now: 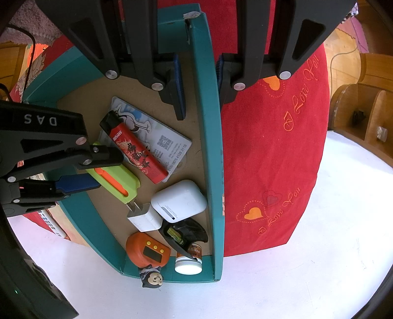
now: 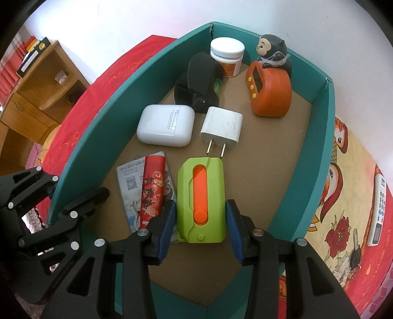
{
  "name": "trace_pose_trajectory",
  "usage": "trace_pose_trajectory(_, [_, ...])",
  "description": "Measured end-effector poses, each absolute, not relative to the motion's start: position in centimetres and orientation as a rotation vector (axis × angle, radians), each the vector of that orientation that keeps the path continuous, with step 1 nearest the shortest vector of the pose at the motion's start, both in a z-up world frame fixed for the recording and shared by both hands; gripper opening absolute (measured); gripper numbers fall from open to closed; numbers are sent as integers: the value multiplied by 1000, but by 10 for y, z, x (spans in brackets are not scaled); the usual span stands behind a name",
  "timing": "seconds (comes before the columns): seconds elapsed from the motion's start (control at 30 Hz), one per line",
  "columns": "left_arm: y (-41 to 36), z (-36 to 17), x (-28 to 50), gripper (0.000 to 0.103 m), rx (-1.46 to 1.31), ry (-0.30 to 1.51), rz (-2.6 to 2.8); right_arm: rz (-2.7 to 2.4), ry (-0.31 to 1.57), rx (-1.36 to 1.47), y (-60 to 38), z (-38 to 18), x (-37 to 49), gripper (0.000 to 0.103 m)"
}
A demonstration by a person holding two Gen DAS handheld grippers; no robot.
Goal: Organize objects
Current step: 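Open the right tool and release the green-orange case in the box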
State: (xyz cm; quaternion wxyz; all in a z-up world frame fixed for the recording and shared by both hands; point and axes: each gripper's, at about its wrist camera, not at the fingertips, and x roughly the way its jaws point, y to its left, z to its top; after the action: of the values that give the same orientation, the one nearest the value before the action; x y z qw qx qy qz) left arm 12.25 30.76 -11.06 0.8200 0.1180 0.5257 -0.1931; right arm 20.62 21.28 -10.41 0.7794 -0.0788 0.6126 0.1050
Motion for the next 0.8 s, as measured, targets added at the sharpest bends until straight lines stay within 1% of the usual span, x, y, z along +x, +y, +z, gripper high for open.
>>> trace_pose_trajectory(0.13, [308,-111,123,20,251,1120,-411,222,1311,-167,211,-99,208,44])
trace_pose_trajectory(0.6, [308,-111,122,20,251,1119,-411,222,1281,-156,210,-84,205,44])
trace_pose_trajectory(0.8, [307,-111,123,20,252,1121,-412,225,1223,-113,191,-57,194,44])
